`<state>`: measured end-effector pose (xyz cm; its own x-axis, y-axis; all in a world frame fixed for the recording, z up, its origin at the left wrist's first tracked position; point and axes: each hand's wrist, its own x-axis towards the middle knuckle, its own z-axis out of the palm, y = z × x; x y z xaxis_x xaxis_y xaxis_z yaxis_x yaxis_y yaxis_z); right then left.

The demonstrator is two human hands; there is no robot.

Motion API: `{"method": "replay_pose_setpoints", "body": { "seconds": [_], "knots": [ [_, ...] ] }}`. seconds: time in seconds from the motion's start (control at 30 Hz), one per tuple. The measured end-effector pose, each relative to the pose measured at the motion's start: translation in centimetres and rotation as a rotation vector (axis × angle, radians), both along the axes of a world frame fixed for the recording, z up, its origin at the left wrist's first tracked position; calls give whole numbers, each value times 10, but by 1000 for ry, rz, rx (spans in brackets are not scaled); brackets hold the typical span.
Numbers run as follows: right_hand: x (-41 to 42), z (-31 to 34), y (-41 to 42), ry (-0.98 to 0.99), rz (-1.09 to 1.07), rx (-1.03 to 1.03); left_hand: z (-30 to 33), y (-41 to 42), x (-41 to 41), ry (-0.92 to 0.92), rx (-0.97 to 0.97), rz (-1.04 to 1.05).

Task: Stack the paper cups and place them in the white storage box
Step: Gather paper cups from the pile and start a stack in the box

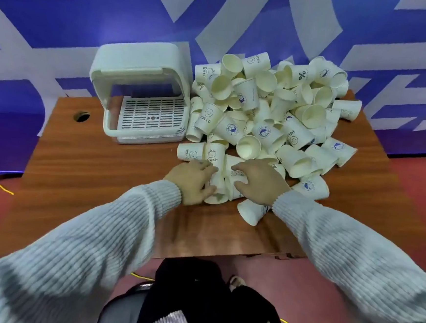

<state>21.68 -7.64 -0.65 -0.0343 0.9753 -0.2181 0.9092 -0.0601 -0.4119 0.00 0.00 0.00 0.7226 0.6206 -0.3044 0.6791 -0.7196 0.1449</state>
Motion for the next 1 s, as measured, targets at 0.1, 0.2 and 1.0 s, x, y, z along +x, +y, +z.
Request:
{"method": "replay_pose_setpoints", "body": {
  "seconds": [0.1, 0.2, 1.0],
  "knots": [
    [1, -11, -7, -56, 67, -61, -11, -4, 2, 138, 10, -174],
    [-2, -22, -14, -102, 114, -57, -19, -7, 10, 209, 48, -224],
    [-3, -26, 9, -147, 127, 435, -34, 1, -50, -137, 263, 75]
  ]
}}
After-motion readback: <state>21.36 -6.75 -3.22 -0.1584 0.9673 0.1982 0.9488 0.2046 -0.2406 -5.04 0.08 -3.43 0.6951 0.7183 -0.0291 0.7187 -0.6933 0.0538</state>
